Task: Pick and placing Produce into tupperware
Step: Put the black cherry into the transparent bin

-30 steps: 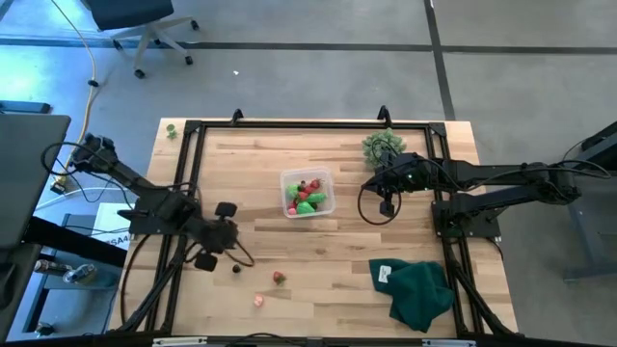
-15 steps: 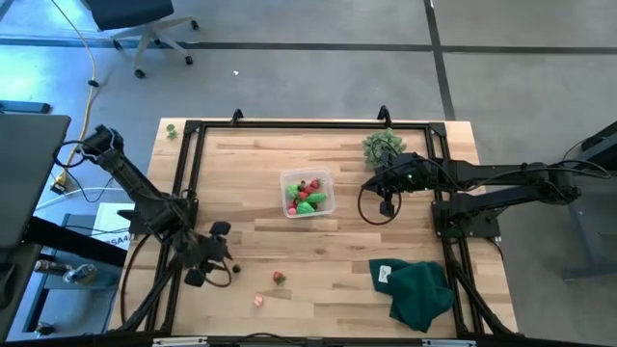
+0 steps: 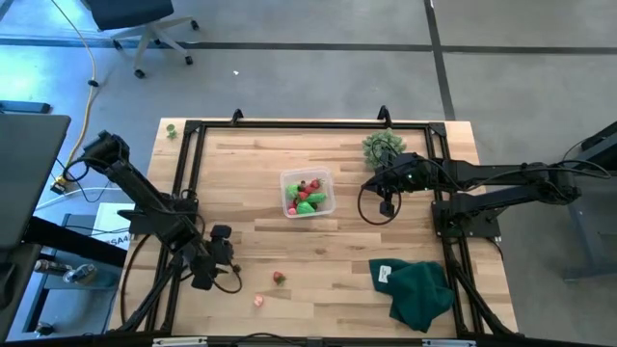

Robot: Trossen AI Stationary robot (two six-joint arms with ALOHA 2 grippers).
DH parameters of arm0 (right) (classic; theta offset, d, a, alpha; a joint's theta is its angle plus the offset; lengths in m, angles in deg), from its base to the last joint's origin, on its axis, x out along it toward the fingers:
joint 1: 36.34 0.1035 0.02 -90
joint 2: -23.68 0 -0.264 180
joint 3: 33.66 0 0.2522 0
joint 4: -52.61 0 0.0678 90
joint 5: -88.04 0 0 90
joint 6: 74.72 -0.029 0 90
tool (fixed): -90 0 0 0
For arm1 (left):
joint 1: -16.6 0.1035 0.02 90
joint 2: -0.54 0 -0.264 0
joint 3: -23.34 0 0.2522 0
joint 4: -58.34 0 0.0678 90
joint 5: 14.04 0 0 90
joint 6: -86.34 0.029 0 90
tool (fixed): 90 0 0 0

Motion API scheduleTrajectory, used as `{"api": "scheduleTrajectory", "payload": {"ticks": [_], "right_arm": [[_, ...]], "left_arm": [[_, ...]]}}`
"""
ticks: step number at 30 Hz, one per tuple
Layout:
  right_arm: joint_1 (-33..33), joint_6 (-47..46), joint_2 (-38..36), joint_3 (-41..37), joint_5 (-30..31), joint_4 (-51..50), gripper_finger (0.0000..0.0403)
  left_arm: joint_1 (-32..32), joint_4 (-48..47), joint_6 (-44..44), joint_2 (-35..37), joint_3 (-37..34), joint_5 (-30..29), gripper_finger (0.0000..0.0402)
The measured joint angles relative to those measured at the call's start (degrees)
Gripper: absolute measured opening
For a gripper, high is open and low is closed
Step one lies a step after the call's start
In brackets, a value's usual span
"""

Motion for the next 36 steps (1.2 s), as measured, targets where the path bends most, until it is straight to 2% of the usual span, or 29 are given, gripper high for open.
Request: {"api": "scheduleTrajectory", "payload": {"ticks": [14, 24, 36], "right_arm": [[-0.01, 0.0, 0.01, 0.0, 0.0, -0.12, 0.0002], [0.01, 0.02, -0.01, 0.0, 0.0, -0.02, 0.0002], [-0.01, 0.01, 0.01, 0.0, 0.0, -0.15, 0.0002]], "left_arm": [[0.04, 5.79, -1.6, -5.72, 0.04, 0.29, 0.0246], [0.0, 5.97, -1.49, -7.75, 0.0, -3.11, 0.025], [0.0, 10.23, 0.7, -12.45, 0.11, -1.38, 0.025]]}}
